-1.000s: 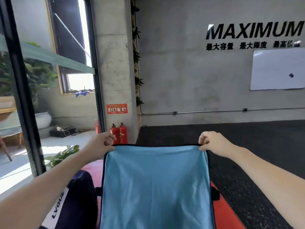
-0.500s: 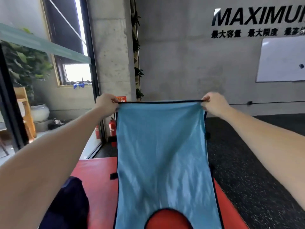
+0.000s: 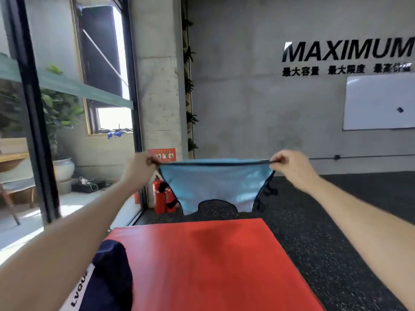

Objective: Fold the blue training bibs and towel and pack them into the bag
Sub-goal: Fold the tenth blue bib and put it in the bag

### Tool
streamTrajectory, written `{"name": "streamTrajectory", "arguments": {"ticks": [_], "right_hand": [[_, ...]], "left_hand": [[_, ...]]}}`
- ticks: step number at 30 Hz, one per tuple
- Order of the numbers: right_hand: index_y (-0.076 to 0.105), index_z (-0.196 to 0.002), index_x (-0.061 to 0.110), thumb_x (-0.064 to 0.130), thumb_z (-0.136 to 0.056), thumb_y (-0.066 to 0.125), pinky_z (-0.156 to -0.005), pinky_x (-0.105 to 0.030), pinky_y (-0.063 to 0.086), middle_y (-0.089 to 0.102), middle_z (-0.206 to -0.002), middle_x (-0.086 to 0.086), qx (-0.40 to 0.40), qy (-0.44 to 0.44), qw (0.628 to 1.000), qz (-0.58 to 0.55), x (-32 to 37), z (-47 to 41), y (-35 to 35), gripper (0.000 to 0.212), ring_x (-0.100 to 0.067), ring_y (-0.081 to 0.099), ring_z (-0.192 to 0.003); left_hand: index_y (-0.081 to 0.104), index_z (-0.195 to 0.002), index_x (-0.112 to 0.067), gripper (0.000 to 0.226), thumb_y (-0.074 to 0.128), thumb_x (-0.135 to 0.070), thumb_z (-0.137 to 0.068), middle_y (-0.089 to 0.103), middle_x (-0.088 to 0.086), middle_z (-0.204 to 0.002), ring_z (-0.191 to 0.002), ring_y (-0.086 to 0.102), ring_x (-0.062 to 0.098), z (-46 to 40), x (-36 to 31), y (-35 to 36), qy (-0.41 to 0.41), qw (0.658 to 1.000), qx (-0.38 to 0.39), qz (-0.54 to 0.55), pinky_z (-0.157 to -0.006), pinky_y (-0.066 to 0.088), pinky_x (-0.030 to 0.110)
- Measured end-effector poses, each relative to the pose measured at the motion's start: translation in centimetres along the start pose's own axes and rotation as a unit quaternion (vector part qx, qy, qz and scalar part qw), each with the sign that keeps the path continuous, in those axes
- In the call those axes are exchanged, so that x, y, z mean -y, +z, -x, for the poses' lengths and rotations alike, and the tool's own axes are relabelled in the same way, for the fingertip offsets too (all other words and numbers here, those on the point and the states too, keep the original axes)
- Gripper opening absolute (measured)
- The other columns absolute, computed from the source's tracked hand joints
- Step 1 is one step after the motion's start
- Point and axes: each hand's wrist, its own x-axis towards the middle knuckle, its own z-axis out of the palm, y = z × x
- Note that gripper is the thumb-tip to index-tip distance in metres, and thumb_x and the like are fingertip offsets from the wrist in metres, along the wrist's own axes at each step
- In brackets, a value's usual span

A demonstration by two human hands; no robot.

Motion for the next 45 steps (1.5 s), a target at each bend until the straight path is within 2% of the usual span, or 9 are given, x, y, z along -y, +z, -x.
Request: {"name": "streamTrajectory", "arguments": {"ticks": [4,10,15,18,22,26,31,41,45], "right_hand": [[0.073,-0.08,0.026,0.011,-0.08,0.081,-0.069,-0.018,0.046,0.074,-0.079,0.009,0.083,0.066,0.994,-0.001,-2.9,10.1,2.2,0.018,-0.005,0.068,-0.077],[0.073,-0.075,0.021,0.004,-0.076,0.079,-0.059,-0.01,0.043,0.073,-0.071,0.004,0.168,0.108,0.979,0.048,-6.0,22.6,3.4,0.018,-0.012,0.068,-0.07],[0.068,-0.075,0.027,0.008,-0.079,0.076,-0.066,-0.014,0.045,0.072,-0.072,0.007,0.165,0.119,0.977,0.064,-6.6,27.9,2.6,0.021,-0.008,0.067,-0.075],[0.069,-0.079,0.026,0.01,-0.082,0.075,-0.07,-0.021,0.048,0.073,-0.072,0.007,0.161,0.12,0.978,0.049,-5.7,28.9,1.0,0.018,-0.008,0.069,-0.076],[0.071,-0.083,0.025,0.011,-0.087,0.073,-0.075,-0.023,0.047,0.074,-0.08,0.008,0.152,0.12,0.981,0.024,-4.4,28.6,-0.3,0.015,-0.005,0.069,-0.082],[0.073,-0.084,0.028,0.014,-0.089,0.073,-0.077,-0.02,0.047,0.075,-0.085,0.012,0.163,0.125,0.978,0.021,-4.9,27.2,0.5,0.015,-0.001,0.067,-0.089],[0.074,-0.086,0.028,0.015,-0.09,0.072,-0.078,-0.023,0.044,0.074,-0.089,0.013,0.181,0.15,0.972,0.025,-8.1,24.7,4.4,0.014,-0.001,0.064,-0.092],[0.068,-0.088,0.032,0.014,-0.092,0.07,-0.077,-0.025,0.043,0.071,-0.091,0.011,0.227,0.198,0.952,0.052,-18.6,24.3,16.8,0.019,-0.011,0.066,-0.095],[0.069,-0.087,0.031,0.022,-0.091,0.072,-0.077,-0.023,0.042,0.068,-0.086,0.016,0.216,0.219,0.951,0.04,-19.9,25.6,18.3,0.01,-0.01,0.064,-0.091]], "left_hand": [[0.076,-0.084,-0.016,0.029,0.063,0.009,-0.083,0.07,0.0,-0.079,-0.072,0.061,0.014,10.4,4.1,1.9,-0.044,0.998,0.037,-0.03,-0.057,0.038,0.009],[0.068,-0.063,-0.033,0.035,0.073,0.0,-0.074,0.071,-0.005,-0.069,-0.072,0.065,0.015,23.8,9.7,2.9,-0.087,0.986,0.117,-0.081,-0.07,0.05,0.029],[0.063,-0.072,-0.027,0.033,0.063,0.005,-0.078,0.07,-0.003,-0.074,-0.075,0.063,0.019,29.0,8.6,1.7,-0.058,0.989,0.119,-0.064,-0.066,0.044,0.022],[0.066,-0.083,-0.02,0.019,0.061,-0.002,-0.087,0.071,-0.003,-0.078,-0.078,0.066,0.019,30.0,7.1,0.7,-0.065,0.99,0.119,-0.033,-0.071,0.049,0.029],[0.069,-0.092,-0.021,0.015,0.062,-0.008,-0.091,0.071,-0.005,-0.083,-0.081,0.065,0.011,29.8,6.1,0.1,-0.073,0.992,0.106,-0.003,-0.065,0.043,0.014],[0.072,-0.099,-0.02,0.02,0.059,-0.005,-0.093,0.072,-0.005,-0.092,-0.091,0.065,0.012,29.0,6.9,1.4,-0.089,0.99,0.11,0.02,-0.075,0.043,0.019],[0.071,-0.107,-0.021,0.032,0.051,-0.001,-0.094,0.072,-0.001,-0.103,-0.101,0.063,0.015,28.0,10.2,5.5,-0.133,0.983,0.125,0.023,-0.081,0.043,0.02],[0.064,-0.098,-0.023,0.028,0.052,0.002,-0.093,0.066,-0.004,-0.088,-0.08,0.057,0.009,27.4,17.7,14.9,-0.204,0.968,0.146,-0.003,-0.065,0.04,0.007],[0.07,-0.103,-0.017,0.02,0.06,-0.003,-0.093,0.07,0.0,-0.095,-0.084,0.062,0.012,28.5,20.2,16.8,-0.226,0.96,0.161,-0.02,-0.076,0.045,0.014]]}}
